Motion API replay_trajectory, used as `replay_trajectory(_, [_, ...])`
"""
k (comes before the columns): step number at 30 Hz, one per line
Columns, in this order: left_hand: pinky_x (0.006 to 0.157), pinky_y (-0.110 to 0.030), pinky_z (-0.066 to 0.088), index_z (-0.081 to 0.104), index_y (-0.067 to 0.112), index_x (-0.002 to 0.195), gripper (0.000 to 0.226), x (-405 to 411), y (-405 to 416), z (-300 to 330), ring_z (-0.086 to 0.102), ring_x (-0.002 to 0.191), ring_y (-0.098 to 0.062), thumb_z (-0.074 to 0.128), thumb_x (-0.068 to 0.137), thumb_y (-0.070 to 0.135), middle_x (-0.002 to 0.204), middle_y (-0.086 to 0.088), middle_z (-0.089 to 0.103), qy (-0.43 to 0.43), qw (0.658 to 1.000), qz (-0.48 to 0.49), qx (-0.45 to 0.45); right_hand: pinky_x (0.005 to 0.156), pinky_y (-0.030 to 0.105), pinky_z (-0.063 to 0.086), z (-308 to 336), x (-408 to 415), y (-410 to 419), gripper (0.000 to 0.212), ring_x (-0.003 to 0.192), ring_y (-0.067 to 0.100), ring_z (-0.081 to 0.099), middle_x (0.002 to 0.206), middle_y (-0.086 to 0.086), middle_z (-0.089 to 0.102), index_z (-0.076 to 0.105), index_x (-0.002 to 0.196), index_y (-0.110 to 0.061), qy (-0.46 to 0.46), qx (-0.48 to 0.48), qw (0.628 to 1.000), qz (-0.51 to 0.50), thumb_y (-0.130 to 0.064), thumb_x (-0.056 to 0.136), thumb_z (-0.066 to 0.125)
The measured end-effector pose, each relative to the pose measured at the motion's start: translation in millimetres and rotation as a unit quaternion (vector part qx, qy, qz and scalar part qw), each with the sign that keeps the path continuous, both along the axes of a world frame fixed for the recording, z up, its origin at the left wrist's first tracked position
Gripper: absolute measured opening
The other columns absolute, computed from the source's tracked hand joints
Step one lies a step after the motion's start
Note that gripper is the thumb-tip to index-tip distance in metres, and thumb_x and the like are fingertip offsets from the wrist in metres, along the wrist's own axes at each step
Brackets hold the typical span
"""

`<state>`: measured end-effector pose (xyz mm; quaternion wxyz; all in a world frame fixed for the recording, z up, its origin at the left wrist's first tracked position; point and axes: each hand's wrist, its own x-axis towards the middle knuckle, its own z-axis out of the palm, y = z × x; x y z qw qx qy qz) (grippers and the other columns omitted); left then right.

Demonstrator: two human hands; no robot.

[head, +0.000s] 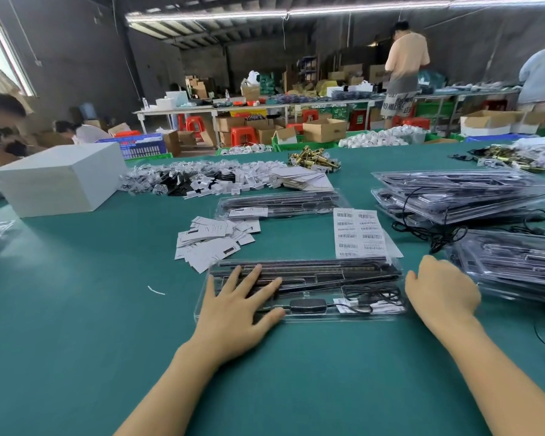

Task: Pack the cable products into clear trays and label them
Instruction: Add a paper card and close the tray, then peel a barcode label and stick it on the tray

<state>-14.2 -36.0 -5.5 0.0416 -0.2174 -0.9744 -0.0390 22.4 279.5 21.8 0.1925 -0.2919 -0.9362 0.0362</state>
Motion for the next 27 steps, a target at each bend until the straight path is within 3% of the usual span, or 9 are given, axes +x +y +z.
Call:
replay_trajectory(3, [0.118,-0.050,-0.002,-0.005,0.067,0.137,0.072,-2,-3,-1,-0.009,0.147,-0.014,-0.011,0.068,0.085,0.159,0.019,-0.007,0.001,1.000,-0.007,-0.004,0.060,0.030,0.034,-2,-8,-6,0.020,0.073,0.025,0.048,0.088,0.008,0.062,0.062,0.092,-0.009,0.084,-0.059,0.992,0.072,-0.021,0.095,0.047])
replay_trajectory(7, [0.118,-0.049,0.001,-0.001,0.067,0.137,0.069,0,-2,-1,-0.005,0.148,-0.013,-0.007,0.071,0.085,0.159,0.020,-0.003,0.010,1.000,-0.006,0.004,0.073,0.028,0.037,0,-41,-11,0.021,0.090,0.024,0.055,0.105,0.008,0.065,0.062,0.110,-0.012,0.159,-0.195,0.954,0.165,-0.019,0.095,0.049])
replay_trajectory(10, [0.117,-0.047,0.008,0.003,0.066,0.138,0.070,-1,-1,0,0.002,0.148,-0.013,-0.005,0.071,0.085,0.158,0.021,0.002,0.022,1.000,-0.003,0.007,0.078,0.030,0.039,8,-74,-8,0.039,0.107,0.031,0.054,0.123,0.015,0.059,0.047,0.129,-0.009,0.075,-0.205,0.961,0.169,-0.032,0.097,0.048])
replay_trajectory(13, [0.117,-0.045,0.011,0.008,0.063,0.140,0.075,-1,-3,1,0.006,0.148,-0.012,-0.004,0.070,0.088,0.158,0.023,0.005,0.033,0.999,0.001,0.015,0.102,0.047,0.035,11,-96,-7,0.075,0.130,0.041,0.034,0.144,0.023,0.037,0.019,0.148,-0.014,-0.115,-0.180,0.971,0.108,-0.059,0.092,0.044])
replay_trajectory(15, [0.117,-0.044,0.010,0.008,0.063,0.140,0.076,-1,-3,0,0.006,0.148,-0.011,-0.004,0.070,0.088,0.157,0.023,0.005,0.033,0.999,0.001,0.022,0.107,0.051,0.030,13,-102,-10,0.082,0.134,0.044,0.028,0.148,0.022,0.031,0.019,0.148,-0.017,-0.173,-0.182,0.964,0.083,-0.064,0.088,0.048])
replay_trajectory(18, [0.117,-0.045,0.009,0.010,0.063,0.140,0.076,-1,-2,0,0.006,0.148,-0.011,-0.002,0.070,0.088,0.157,0.023,0.005,0.027,0.999,0.002,0.031,0.098,0.045,0.043,12,-107,-10,0.053,0.118,0.035,0.048,0.130,0.015,0.052,0.047,0.128,-0.012,-0.113,-0.187,0.970,0.106,-0.040,0.086,0.062])
replay_trajectory(20, [0.117,-0.045,0.009,0.010,0.062,0.141,0.076,-1,-2,-1,0.005,0.148,-0.011,-0.002,0.070,0.088,0.158,0.023,0.005,0.026,0.999,0.002,0.027,0.089,0.041,0.048,11,-110,-11,0.038,0.107,0.031,0.054,0.120,0.014,0.057,0.052,0.118,-0.006,-0.036,-0.230,0.966,0.113,-0.021,0.085,0.064])
replay_trajectory(23, [0.117,-0.046,0.008,0.009,0.062,0.141,0.077,-1,-2,-1,0.004,0.148,-0.011,-0.003,0.070,0.088,0.158,0.022,0.004,0.025,0.999,0.002,0.023,0.081,0.035,0.046,14,-113,-14,0.043,0.103,0.027,0.055,0.122,0.014,0.058,0.053,0.122,0.000,0.046,-0.352,0.930,0.095,-0.014,0.084,0.069])
replay_trajectory(27, [0.118,-0.044,0.007,0.007,0.062,0.141,0.078,0,-2,0,0.002,0.148,-0.011,-0.006,0.069,0.088,0.158,0.022,0.004,0.028,0.999,0.005,0.018,0.086,0.051,0.053,24,-114,-19,0.013,0.097,0.037,0.064,0.097,0.017,0.069,0.065,0.087,0.002,0.055,-0.403,0.897,0.173,-0.010,0.091,0.060])
